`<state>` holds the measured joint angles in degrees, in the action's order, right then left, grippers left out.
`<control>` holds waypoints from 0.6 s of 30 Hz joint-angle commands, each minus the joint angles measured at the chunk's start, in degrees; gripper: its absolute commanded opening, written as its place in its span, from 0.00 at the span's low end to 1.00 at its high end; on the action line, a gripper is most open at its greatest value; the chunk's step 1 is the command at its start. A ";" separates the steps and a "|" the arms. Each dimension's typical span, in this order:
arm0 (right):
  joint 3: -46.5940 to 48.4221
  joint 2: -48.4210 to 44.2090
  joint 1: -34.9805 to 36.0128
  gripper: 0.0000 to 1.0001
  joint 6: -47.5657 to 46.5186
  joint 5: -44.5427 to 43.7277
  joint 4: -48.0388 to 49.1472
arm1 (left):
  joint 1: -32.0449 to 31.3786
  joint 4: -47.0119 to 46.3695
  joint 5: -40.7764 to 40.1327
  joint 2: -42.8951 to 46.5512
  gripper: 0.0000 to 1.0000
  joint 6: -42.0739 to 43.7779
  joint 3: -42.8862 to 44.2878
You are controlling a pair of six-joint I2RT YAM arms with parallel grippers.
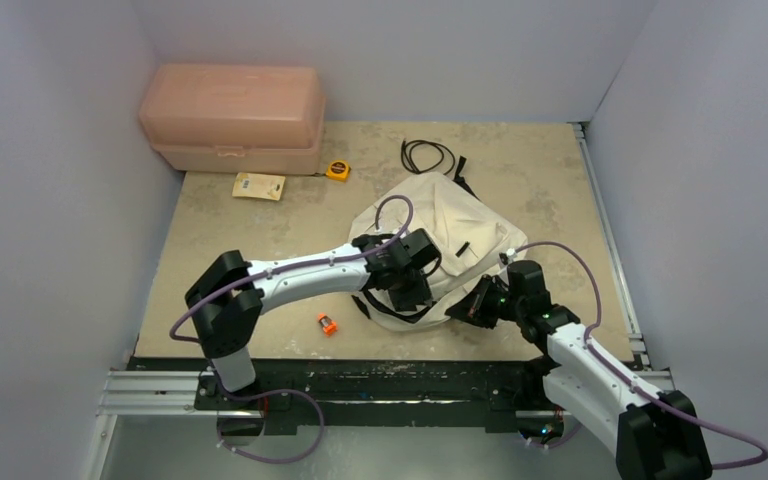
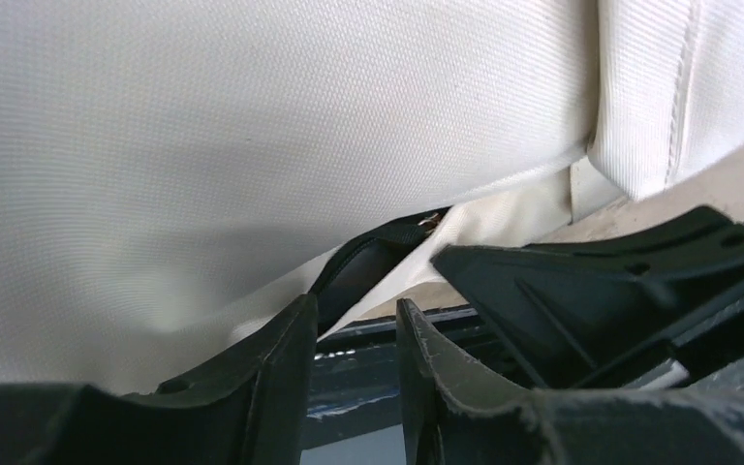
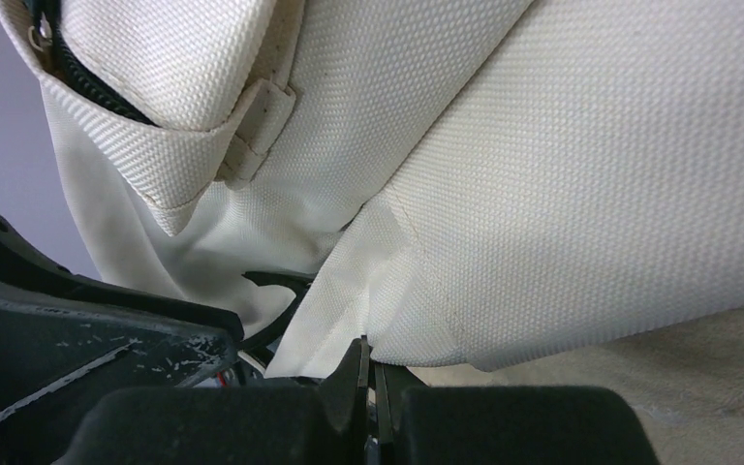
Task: Pack the student bag
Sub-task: Zip the student bag at the center of the board.
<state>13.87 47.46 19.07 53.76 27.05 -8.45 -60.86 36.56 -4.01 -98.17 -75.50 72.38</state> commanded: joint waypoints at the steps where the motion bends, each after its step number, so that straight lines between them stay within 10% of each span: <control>1: 0.68 -1.34 0.04 0.00 -0.51 1.34 2.33 | 0.30 9.55 2.15 -5.19 0.34 -13.89 7.37; 18: 3.22 -4.53 -0.04 0.00 -4.51 -0.05 -2.87 | 0.70 10.43 -5.40 -8.75 0.50 -21.46 9.75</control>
<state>13.91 43.97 19.07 52.12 26.96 -10.52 -60.75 45.28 -7.35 -105.06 -94.94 79.09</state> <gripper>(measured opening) 0.012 0.481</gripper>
